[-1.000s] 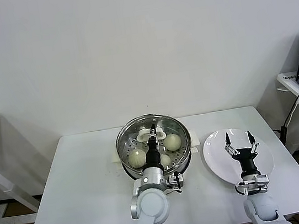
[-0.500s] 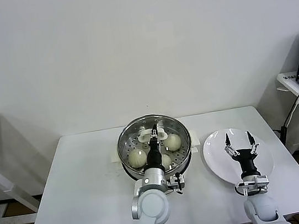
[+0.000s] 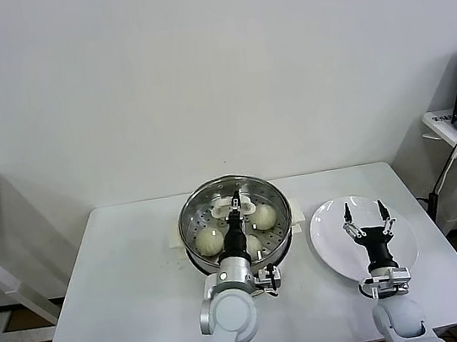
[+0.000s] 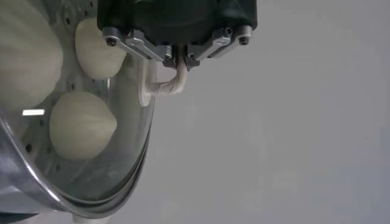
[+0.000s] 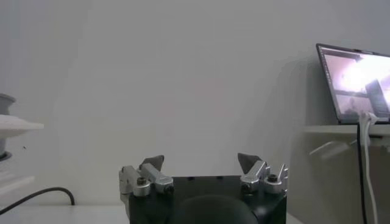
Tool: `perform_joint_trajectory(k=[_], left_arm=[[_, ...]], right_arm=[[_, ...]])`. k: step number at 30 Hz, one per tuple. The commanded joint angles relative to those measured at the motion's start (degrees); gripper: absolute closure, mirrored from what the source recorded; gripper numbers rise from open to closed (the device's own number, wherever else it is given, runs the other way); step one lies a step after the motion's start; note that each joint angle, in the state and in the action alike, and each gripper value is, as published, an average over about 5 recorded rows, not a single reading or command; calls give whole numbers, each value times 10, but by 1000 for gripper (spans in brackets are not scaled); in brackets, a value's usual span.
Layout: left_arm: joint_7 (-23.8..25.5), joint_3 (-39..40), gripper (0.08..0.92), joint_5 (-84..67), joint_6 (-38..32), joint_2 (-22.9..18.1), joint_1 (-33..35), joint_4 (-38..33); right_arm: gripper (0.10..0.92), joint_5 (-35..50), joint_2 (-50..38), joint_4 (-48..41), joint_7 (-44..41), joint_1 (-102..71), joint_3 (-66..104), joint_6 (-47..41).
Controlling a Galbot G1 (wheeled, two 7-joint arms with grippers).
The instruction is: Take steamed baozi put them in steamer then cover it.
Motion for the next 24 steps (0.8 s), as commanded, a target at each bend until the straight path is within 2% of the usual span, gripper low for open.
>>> perform_joint_trajectory(k=[1,4,7,15,24], left_arm=[[2,-1,809,0,-4,-28,4,-1],[-1,-1,803,-1,-4,-28,6,-7],[-1,-1,751,-3,-4,-28,7,-16],[4,9,518,-13,-2,-23,24,-55],[15,17,260,-28,2,12,49,-108]], right_arm=[[203,-2,1,1,1,0,0,0],[203,-2,2,2,1,-1,0,0],[203,-4,3,3,1,-3,0,0],[203,-8,7,5,1,-3,-2,0],[203,-13,10,9,2,-1,-5,-2]])
